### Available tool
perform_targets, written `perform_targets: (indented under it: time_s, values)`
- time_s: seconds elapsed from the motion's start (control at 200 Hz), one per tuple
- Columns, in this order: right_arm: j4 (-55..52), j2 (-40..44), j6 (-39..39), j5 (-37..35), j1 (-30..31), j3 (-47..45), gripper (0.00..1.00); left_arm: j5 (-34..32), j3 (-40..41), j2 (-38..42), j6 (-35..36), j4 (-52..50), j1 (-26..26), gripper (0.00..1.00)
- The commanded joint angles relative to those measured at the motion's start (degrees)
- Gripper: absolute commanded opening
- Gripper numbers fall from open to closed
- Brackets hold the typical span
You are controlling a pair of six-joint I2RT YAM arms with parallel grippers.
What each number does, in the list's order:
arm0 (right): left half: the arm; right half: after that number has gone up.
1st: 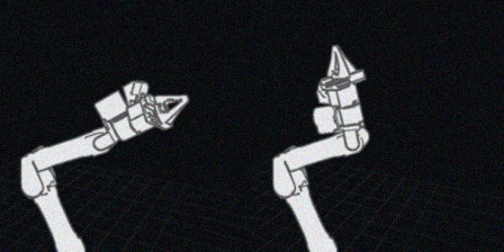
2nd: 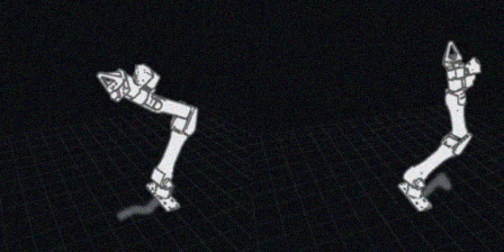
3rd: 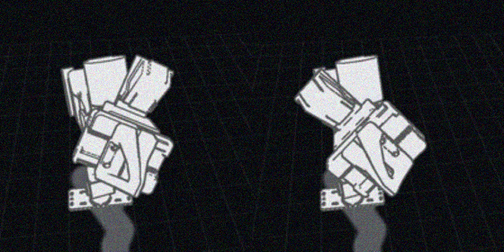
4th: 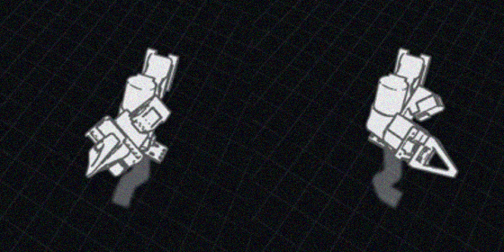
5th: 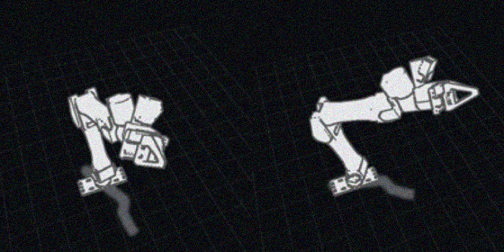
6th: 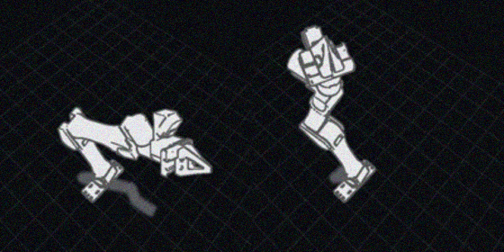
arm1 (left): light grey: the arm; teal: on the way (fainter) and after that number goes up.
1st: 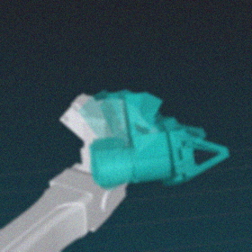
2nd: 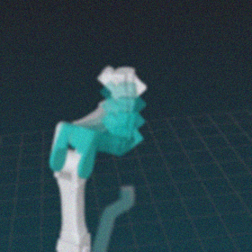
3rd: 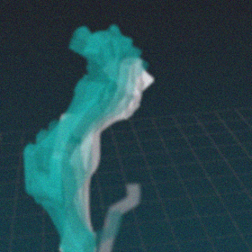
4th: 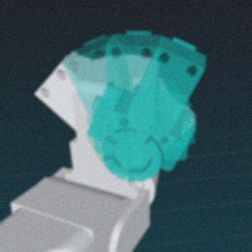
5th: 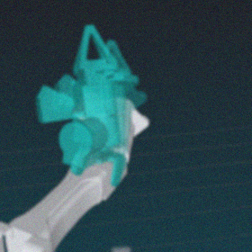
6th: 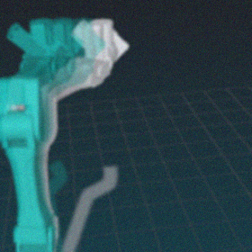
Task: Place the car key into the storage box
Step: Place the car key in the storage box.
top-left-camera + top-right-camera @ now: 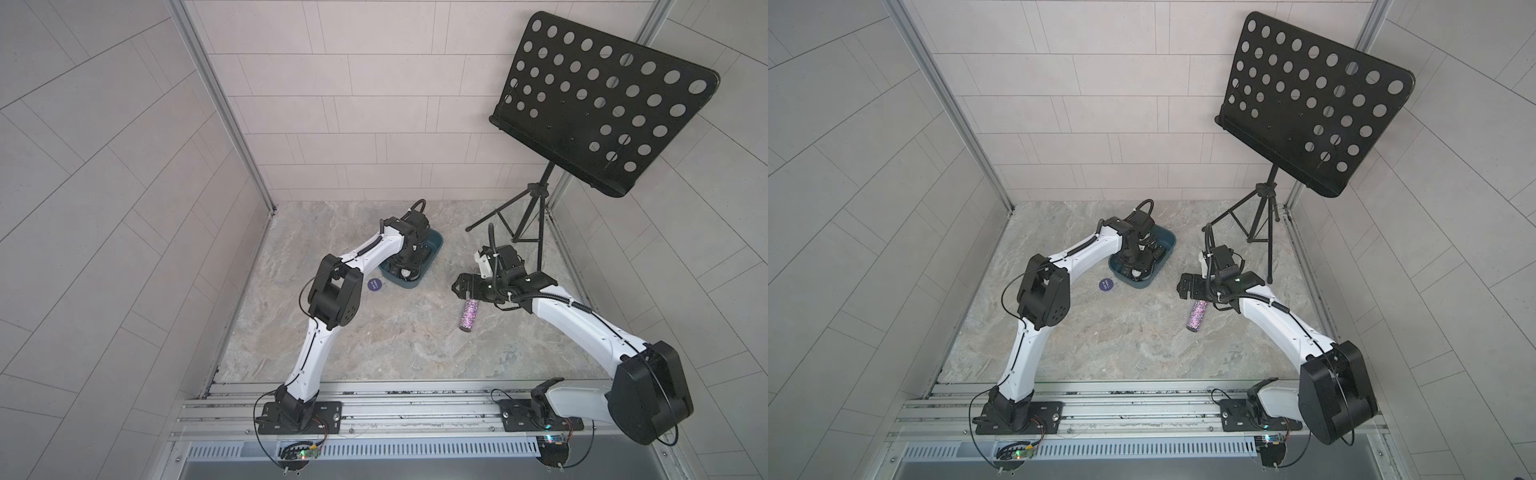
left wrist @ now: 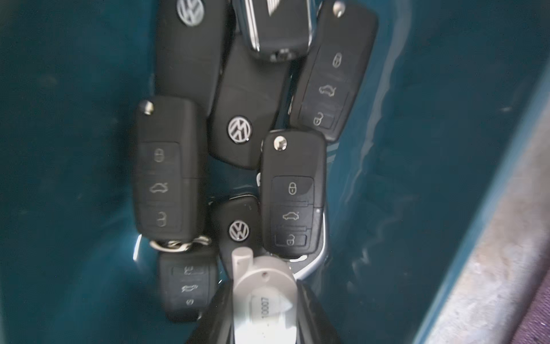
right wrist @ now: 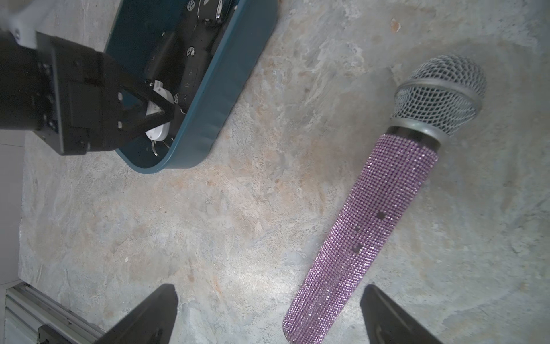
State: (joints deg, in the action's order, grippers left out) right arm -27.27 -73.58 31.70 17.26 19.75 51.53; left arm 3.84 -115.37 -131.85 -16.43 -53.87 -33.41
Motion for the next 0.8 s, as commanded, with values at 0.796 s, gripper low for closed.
perform_targets:
  time_s: [0.796]
  values:
    - [7.84, 2.59, -13.7, -20.09, -3.58, 0.84, 1.0, -3.96, 3.61, 13.4, -2.31, -1.42, 0.18, 0.68]
